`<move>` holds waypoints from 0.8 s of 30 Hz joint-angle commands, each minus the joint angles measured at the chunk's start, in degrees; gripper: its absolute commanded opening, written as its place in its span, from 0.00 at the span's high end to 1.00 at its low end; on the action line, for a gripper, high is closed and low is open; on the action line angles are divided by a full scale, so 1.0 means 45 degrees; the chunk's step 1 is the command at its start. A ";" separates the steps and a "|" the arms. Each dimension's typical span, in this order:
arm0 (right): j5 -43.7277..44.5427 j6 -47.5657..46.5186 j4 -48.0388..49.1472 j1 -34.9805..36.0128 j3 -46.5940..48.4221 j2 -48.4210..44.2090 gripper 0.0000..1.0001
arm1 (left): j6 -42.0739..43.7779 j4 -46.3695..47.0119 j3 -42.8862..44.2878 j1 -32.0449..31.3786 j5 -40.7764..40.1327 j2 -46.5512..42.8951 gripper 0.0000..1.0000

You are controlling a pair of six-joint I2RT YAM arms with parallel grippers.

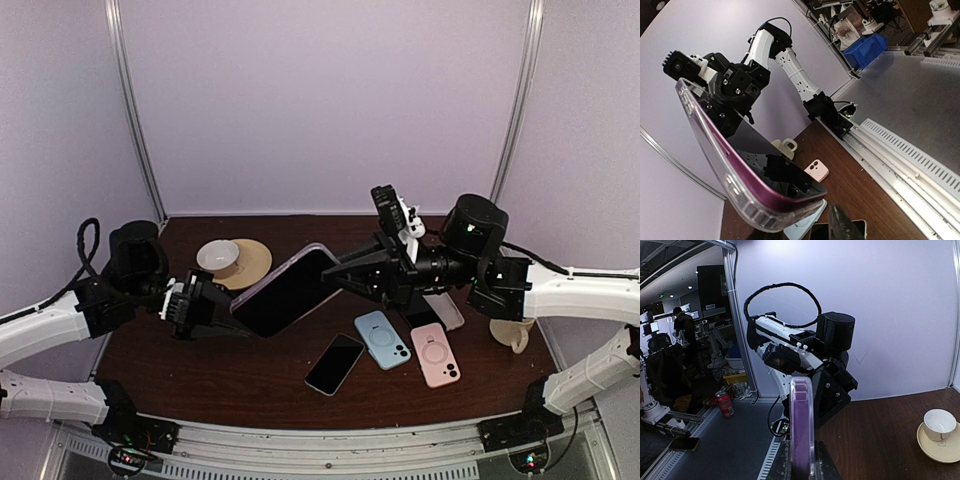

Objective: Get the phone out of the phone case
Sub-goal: Remove the bottom left corner of the phone case, then remove the phone from the bottom corners of the phone case.

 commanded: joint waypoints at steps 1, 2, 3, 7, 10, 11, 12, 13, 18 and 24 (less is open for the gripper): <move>0.0326 -0.0224 0.0641 0.0032 0.0539 -0.0463 1.00 | 0.0163 -0.0172 0.0200 0.0059 0.0446 -0.0030 0.60; 0.0350 -0.0322 0.0691 0.0033 0.0629 -0.0477 1.00 | 0.0165 -0.0230 0.0214 0.0056 0.0423 0.0036 0.57; 0.0314 -0.0314 0.0839 0.0031 0.0726 -0.0477 1.00 | 0.0166 -0.0247 0.0238 0.0056 0.0401 0.0071 0.56; -0.0011 -0.0352 0.1168 0.0030 0.1126 -0.0426 1.00 | 0.0059 -0.0250 0.0310 0.0056 0.0358 0.0191 0.54; -0.0142 -0.0677 0.0896 0.0033 0.1316 -0.0462 1.00 | -0.0310 -0.0139 0.0335 0.0056 0.0075 0.0244 0.54; -0.0231 -0.0893 0.0711 0.0016 0.1342 -0.0510 1.00 | -0.0411 -0.0033 0.0314 0.0056 -0.0182 0.0246 0.54; -0.0244 -0.1130 0.0473 0.0034 0.1362 -0.0628 1.00 | -0.0529 0.0163 0.0279 0.0056 -0.0493 0.0219 0.54; -0.0212 -0.1421 0.0142 0.0014 0.1304 -0.0770 1.00 | -0.0737 0.0422 0.0209 0.0056 -0.0733 0.0182 0.54; 0.0557 -0.3577 -0.1413 0.0011 0.1011 -0.1717 1.00 | -0.1011 0.0931 0.0029 0.0056 -0.2151 0.0044 0.53; 0.1986 -0.5701 -0.2486 -0.0003 0.0897 -0.2468 1.00 | -0.0989 0.1056 0.0045 0.0056 -0.2416 0.0023 0.54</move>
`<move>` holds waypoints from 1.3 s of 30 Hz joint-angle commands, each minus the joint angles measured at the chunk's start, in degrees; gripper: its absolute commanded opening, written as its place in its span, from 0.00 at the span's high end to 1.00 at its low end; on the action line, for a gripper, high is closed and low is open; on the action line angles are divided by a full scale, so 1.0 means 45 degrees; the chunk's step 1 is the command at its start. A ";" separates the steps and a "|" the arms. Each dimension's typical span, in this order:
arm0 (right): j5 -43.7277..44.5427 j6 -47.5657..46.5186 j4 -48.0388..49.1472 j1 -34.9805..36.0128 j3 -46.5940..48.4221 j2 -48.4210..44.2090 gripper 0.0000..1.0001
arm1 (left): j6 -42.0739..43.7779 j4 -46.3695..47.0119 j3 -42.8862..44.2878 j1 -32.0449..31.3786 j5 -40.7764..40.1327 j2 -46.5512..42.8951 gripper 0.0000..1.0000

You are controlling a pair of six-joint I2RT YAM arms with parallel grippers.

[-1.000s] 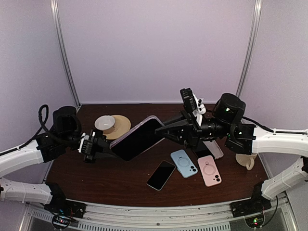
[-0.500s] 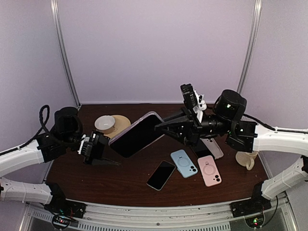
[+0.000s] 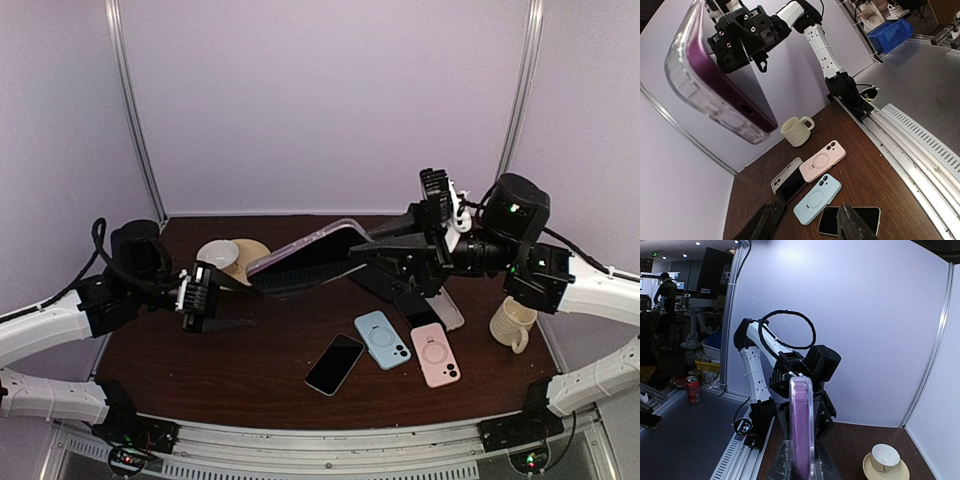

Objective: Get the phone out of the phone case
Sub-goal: Remove the phone from the bottom corners of the phone case.

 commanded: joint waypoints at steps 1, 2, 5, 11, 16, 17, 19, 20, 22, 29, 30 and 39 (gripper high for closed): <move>0.1499 -0.2196 -0.0363 -0.0008 0.0051 -0.0750 1.00 | -0.0256 0.0720 0.0027 0.0056 -0.0567 -0.0198 0.54; 0.1728 -0.2548 -0.0525 -0.0009 0.0056 -0.0777 1.00 | -0.0389 0.0904 -0.0002 0.0056 -0.0643 -0.0237 0.54; 0.2695 -0.2988 -0.0508 -0.0009 -0.0047 -0.0771 1.00 | -0.1409 0.2201 -0.0261 0.0056 -0.1219 -0.0237 0.54; 0.3627 -0.3161 0.0453 0.0009 -0.0645 -0.0756 1.00 | -0.2655 0.3526 -0.0399 0.0061 -0.1556 -0.0132 0.53; 0.3755 -0.3498 0.0241 0.0011 -0.0763 -0.0620 1.00 | -0.3230 0.4259 -0.0573 0.0075 -0.1949 -0.0267 0.52; 0.3758 -0.3611 0.0197 0.0006 -0.0805 -0.0629 1.00 | -0.3273 0.4325 -0.0595 0.0075 -0.1951 -0.0287 0.52; 0.3762 -0.3786 0.0102 0.0014 -0.0945 -0.0697 1.00 | -0.3294 0.4347 -0.0601 0.0085 -0.1968 -0.0264 0.52; 0.3756 -0.3867 0.0123 0.0011 -0.1020 -0.0734 1.00 | -0.3295 0.4324 -0.0606 0.0076 -0.1951 -0.0235 0.52; 0.3517 -0.4037 0.0098 0.0016 -0.1146 -0.0796 1.00 | -0.3328 0.4275 -0.0572 0.0075 -0.1911 -0.0112 0.52; 0.2607 -0.4526 -0.0015 0.0011 -0.1306 -0.0795 1.00 | -0.3335 0.3865 -0.0408 0.0075 -0.1296 0.0075 0.52; 0.2572 -0.4531 0.0055 0.0011 -0.1319 -0.0776 1.00 | -0.3308 0.3810 -0.0379 0.0075 -0.1142 0.0124 0.53; 0.2375 -0.4438 0.0429 0.0011 -0.1159 -0.0562 1.00 | -0.2908 0.3079 -0.0158 0.0076 -0.0759 0.0234 0.58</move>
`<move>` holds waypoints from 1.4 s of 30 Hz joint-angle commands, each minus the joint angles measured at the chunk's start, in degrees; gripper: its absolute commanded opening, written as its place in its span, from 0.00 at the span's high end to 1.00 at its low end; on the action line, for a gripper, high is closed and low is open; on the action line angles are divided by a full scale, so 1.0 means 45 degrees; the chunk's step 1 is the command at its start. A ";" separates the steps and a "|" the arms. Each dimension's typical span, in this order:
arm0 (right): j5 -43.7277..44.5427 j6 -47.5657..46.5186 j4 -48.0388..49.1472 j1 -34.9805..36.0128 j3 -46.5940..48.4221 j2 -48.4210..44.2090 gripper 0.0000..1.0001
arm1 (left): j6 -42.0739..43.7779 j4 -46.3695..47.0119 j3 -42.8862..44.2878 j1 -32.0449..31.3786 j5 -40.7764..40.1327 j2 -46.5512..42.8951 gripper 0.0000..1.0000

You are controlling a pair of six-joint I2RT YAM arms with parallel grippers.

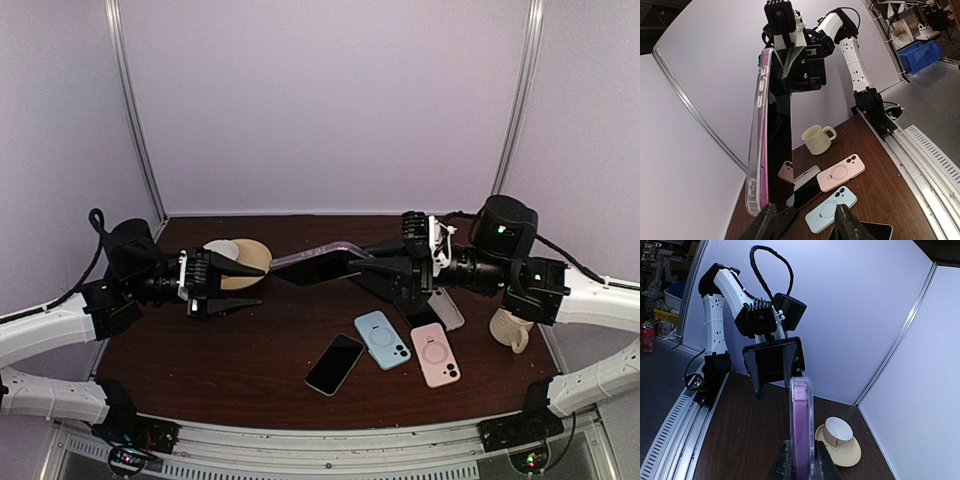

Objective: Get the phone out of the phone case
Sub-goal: Remove the phone from the bottom corners of the phone case.

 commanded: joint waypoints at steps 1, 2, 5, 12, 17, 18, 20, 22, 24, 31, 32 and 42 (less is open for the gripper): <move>-0.0397 -0.0095 0.1283 0.0011 0.0196 0.0003 1.00 | 0.0208 -0.0171 0.0328 0.0075 0.0333 0.0062 0.58; -0.0490 -0.0068 0.1268 0.0011 0.0219 0.0022 1.00 | 0.0209 -0.0176 0.0329 0.0075 0.0350 0.0062 0.58; -0.0784 0.0010 0.1302 0.0011 0.0229 0.0069 1.00 | 0.0223 -0.0186 0.0348 0.0075 0.0339 0.0081 0.58; -0.1143 0.0263 0.1497 0.0035 0.0245 0.0184 1.00 | 0.0300 -0.0319 0.0365 0.0075 0.0352 0.0093 0.58; -0.1523 0.0530 0.1642 0.0084 0.0337 0.0276 1.00 | 0.0449 -0.0515 0.0407 0.0076 0.0287 0.0130 0.57; -0.1683 0.0594 0.1657 0.0091 0.0354 0.0300 1.00 | 0.0475 -0.0566 0.0424 0.0075 0.0266 0.0158 0.57; -0.2027 0.0698 0.1665 0.0099 0.0313 0.0304 1.00 | 0.0522 -0.0620 0.0445 0.0080 0.0250 0.0199 0.56; -0.2302 0.0900 0.1866 0.0107 0.0226 0.0330 1.00 | 0.0538 -0.0671 0.0461 0.0086 0.0240 0.0207 0.56; -0.2517 0.1135 0.2056 0.0118 0.0201 0.0429 1.00 | 0.0569 -0.0692 0.0462 0.0075 0.0238 0.0233 0.55; -0.3311 0.1514 0.2200 0.0216 0.0471 0.0668 1.00 | 0.0734 -0.0952 0.0534 0.0077 0.0129 0.0284 0.55; -0.3396 0.1552 0.2188 0.0224 0.0532 0.0718 1.00 | 0.0750 -0.0972 0.0535 0.0075 0.0110 0.0292 0.55; -0.4014 0.1770 0.2000 0.0381 0.0862 0.0950 1.00 | 0.0850 -0.1133 0.0581 0.0075 -0.0246 0.0309 0.54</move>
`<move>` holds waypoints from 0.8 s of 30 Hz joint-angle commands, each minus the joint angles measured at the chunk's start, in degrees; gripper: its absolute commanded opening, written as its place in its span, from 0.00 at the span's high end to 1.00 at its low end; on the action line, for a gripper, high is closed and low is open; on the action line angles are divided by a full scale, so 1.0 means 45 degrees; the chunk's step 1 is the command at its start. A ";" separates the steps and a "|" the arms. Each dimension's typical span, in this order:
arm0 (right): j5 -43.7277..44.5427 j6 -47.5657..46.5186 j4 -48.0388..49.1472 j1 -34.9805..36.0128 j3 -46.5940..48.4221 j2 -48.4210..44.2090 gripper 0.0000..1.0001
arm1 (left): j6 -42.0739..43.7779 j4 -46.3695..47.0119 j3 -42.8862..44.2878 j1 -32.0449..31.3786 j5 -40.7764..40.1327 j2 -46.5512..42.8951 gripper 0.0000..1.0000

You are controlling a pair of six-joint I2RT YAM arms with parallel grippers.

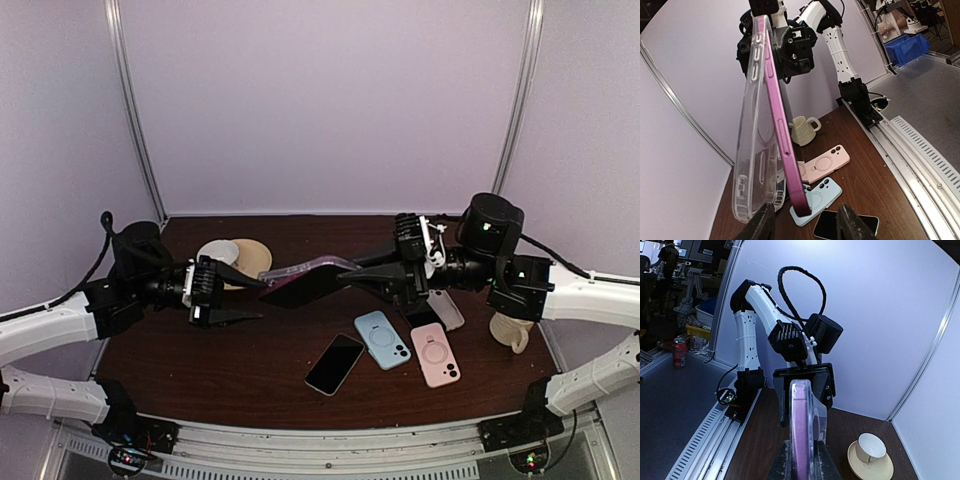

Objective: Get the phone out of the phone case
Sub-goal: Remove the phone from the bottom corners of the phone case, then pass from the right arm to the left

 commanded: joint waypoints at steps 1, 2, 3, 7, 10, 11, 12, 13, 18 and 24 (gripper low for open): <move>-0.1417 0.0422 0.1038 0.0341 0.0616 -0.0013 1.00 | 0.0158 0.0212 0.0515 0.0083 -0.0546 0.0089 0.54; -0.1346 0.0425 0.1046 0.0360 0.0631 0.0008 1.00 | 0.0158 0.0229 0.0515 0.0076 -0.0530 0.0074 0.55; -0.1285 0.0319 0.1020 0.0377 0.0649 0.0027 1.00 | 0.0154 0.0231 0.0515 0.0078 -0.0501 0.0068 0.56; -0.0886 -0.0012 0.0812 0.0419 0.0680 0.0135 1.00 | 0.0132 0.0340 0.0481 0.0085 -0.0337 0.0000 0.60; -0.0533 -0.0106 0.0921 0.0487 0.0641 0.0235 1.00 | -0.0090 0.0613 0.0447 0.0076 -0.0262 0.0015 0.63; -0.0412 -0.0120 0.1010 0.0508 0.0624 0.0263 1.00 | -0.0236 0.0806 0.0428 0.0078 -0.0248 0.0036 0.64; -0.0319 -0.0141 0.1096 0.0518 0.0595 0.0308 1.00 | -0.0419 0.0969 0.0404 0.0085 -0.0248 0.0072 0.65; -0.0229 -0.0156 0.1171 0.0560 0.0579 0.0348 1.00 | -0.0580 0.1168 0.0384 0.0086 -0.0251 0.0087 0.66; 0.0013 -0.0245 0.1428 0.0644 0.0569 0.0650 1.00 | -0.1176 0.2172 0.0188 0.0075 -0.0260 0.0074 0.71; 0.0093 -0.0283 0.1538 0.0695 0.0525 0.0726 1.00 | -0.1050 0.2236 0.0095 0.0075 -0.0748 0.0004 1.00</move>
